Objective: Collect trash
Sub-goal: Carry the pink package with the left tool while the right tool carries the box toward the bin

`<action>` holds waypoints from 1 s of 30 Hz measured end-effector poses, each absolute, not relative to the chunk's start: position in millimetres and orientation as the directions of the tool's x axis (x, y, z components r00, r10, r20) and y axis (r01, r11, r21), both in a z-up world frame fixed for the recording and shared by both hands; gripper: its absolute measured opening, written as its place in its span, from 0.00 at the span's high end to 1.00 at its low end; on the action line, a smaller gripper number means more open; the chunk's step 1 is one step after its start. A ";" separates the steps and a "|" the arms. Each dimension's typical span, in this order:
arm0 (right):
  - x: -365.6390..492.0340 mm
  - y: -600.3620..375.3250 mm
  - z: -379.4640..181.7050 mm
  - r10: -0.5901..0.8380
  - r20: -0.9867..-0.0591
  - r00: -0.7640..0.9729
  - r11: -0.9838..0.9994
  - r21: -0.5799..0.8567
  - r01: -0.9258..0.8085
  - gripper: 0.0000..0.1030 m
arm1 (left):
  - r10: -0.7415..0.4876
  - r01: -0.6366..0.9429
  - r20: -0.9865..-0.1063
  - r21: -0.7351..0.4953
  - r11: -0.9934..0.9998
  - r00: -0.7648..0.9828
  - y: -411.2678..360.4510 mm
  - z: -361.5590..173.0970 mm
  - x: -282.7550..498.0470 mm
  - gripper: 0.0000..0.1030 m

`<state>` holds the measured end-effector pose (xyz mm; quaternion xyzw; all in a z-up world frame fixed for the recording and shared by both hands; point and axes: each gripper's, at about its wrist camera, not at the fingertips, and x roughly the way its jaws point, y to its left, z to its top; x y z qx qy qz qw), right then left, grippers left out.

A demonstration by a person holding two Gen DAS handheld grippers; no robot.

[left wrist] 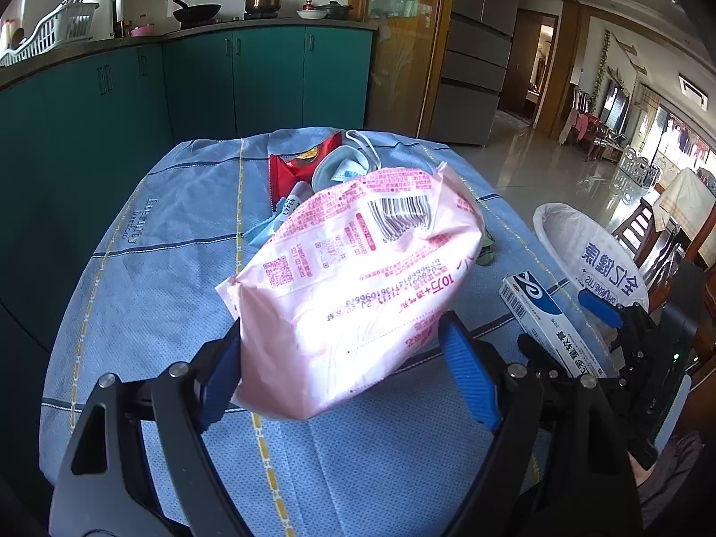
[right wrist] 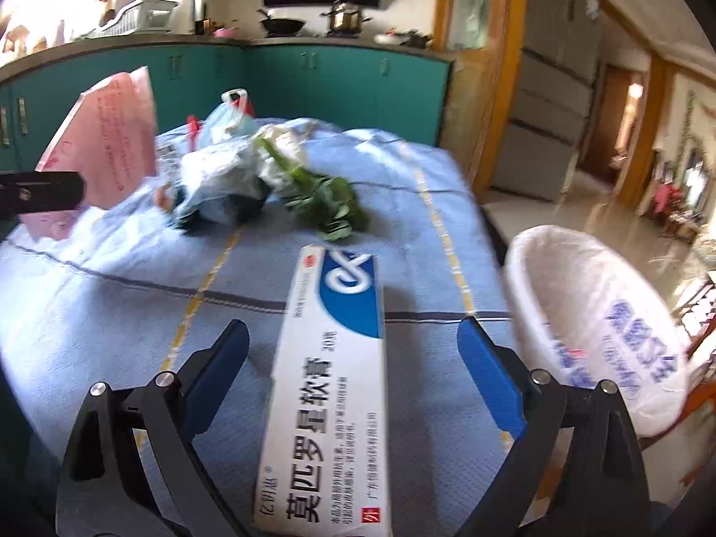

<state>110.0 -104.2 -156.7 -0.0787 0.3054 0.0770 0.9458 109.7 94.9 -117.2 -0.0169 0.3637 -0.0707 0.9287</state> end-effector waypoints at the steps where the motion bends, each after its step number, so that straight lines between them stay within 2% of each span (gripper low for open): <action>1: 109.8 -103.8 -156.8 0.075 -0.582 0.809 0.976 -0.124 -0.179 0.10 | -0.147 0.122 -0.673 -0.084 0.989 0.725 95.2 -116.3 109.6 0.19; 3: 112.1 -105.6 -157.8 0.051 -0.578 0.814 0.976 -0.143 -0.163 0.10 | -0.153 0.129 -0.672 -0.086 0.988 0.724 94.7 -114.0 108.5 0.19; 9: 114.1 -118.0 -157.8 0.091 -0.599 0.796 0.988 -0.048 -0.149 0.15 | -0.183 0.157 -0.663 -0.099 0.983 0.726 92.0 -99.1 104.9 0.19; 14: 108.9 -109.2 -158.5 0.052 -0.598 0.800 0.986 -0.098 -0.137 0.16 | -0.193 0.174 -0.661 -0.095 0.980 0.725 87.0 -90.8 106.2 0.18; 20: 112.8 -114.2 -158.3 0.009 -0.588 0.809 0.993 -0.088 -0.075 0.16 | -0.178 0.156 -0.681 -0.095 0.983 0.710 89.0 -99.0 106.0 0.17; 23: 117.7 -113.8 -160.8 0.019 -0.627 0.779 0.992 -0.087 -0.094 0.15 | -0.176 0.150 -0.706 -0.100 0.984 0.686 87.3 -109.4 110.3 0.16; 26: 125.3 -119.8 -160.9 0.021 -0.677 0.735 0.995 -0.055 -0.079 0.07 | -0.141 0.133 -0.734 -0.069 0.989 0.664 83.9 -121.6 119.0 0.16; 30: 133.7 -121.9 -159.4 0.048 -0.732 0.680 0.993 -0.038 -0.111 0.09 | -0.121 0.120 -0.758 -0.056 0.991 0.641 83.2 -131.9 127.0 0.10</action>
